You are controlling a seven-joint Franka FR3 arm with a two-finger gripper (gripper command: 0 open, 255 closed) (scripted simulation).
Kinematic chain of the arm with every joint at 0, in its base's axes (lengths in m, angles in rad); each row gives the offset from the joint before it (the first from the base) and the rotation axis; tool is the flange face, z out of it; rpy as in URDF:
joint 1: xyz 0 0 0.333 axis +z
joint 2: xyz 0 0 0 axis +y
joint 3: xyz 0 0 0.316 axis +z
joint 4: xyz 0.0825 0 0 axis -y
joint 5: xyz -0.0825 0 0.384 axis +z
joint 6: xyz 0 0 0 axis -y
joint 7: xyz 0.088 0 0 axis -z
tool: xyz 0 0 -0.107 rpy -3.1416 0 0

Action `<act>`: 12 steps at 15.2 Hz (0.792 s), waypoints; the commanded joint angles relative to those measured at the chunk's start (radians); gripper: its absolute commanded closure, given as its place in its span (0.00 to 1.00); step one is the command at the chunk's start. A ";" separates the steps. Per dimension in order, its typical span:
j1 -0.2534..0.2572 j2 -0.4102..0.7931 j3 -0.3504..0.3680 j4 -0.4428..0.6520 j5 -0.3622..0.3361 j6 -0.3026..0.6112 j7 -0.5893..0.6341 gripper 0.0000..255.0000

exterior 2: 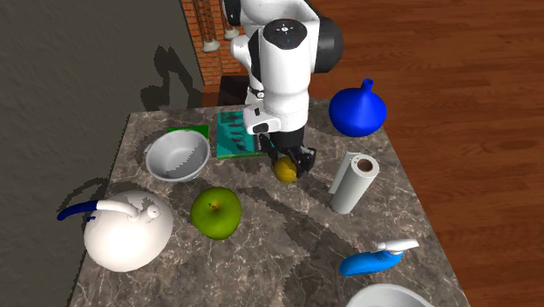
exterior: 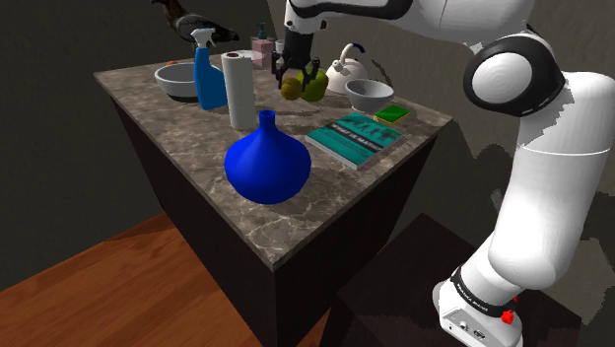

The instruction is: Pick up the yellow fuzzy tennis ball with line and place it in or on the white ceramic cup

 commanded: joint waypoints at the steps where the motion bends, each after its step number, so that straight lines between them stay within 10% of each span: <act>1: 0.002 0.009 0.000 0.041 -0.002 -0.032 0.001 1.00; 12: 0.030 0.123 -0.001 0.375 -0.022 -0.253 0.008 1.00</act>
